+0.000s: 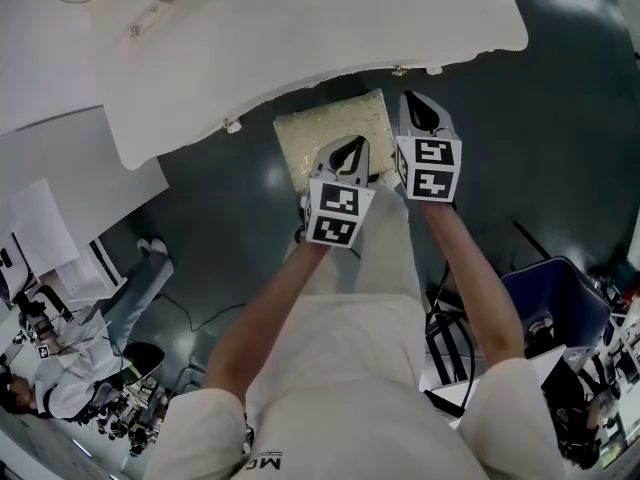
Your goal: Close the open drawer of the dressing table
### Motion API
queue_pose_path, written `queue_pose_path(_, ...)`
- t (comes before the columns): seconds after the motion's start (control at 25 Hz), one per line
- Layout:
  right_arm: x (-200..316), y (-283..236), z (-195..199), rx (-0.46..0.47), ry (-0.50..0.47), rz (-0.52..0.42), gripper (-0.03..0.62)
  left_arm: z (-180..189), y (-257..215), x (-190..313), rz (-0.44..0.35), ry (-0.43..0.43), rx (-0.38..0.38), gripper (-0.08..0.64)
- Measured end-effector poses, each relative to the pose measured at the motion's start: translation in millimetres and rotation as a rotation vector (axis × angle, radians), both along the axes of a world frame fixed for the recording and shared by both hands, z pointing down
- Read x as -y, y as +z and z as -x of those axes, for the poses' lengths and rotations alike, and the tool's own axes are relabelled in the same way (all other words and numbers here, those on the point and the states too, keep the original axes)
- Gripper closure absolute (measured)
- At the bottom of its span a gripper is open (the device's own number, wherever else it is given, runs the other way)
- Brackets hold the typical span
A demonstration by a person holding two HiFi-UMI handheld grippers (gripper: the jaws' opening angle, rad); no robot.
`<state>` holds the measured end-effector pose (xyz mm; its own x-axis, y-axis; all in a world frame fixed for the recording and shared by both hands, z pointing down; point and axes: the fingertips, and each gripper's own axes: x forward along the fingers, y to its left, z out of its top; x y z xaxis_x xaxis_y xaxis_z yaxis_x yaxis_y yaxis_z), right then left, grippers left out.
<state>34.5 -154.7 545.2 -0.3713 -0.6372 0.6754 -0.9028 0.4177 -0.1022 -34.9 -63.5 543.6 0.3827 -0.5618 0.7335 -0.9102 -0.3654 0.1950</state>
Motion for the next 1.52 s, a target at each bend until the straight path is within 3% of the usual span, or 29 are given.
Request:
queue_pose_path(0.4,-42.3,-60.8,8.3,0.045,0.031,-0.033,0.589,15.1,-49.2,-16.6,-0.055,0.007,-0.049,0.551)
queue_pose_path(0.76,-50.5,-126.7,17.1,0.104,0.033,-0.122,0.589,28.3,-102.6,-8.4,-0.137,-0.011,-0.099,0.551)
queue_pose_path(1.12,-97.9,-211.7,16.3,0.146,0.042,-0.229,0.589,46.4,-186.3,-45.3,-0.250,-0.042,-0.131,0.551)
queue_pose_path(1.52,-143.5,-252.0,6.7,0.137,0.057,-0.325,0.589,41.9,-233.0,-76.9,-0.359,0.038,-0.142,0.551)
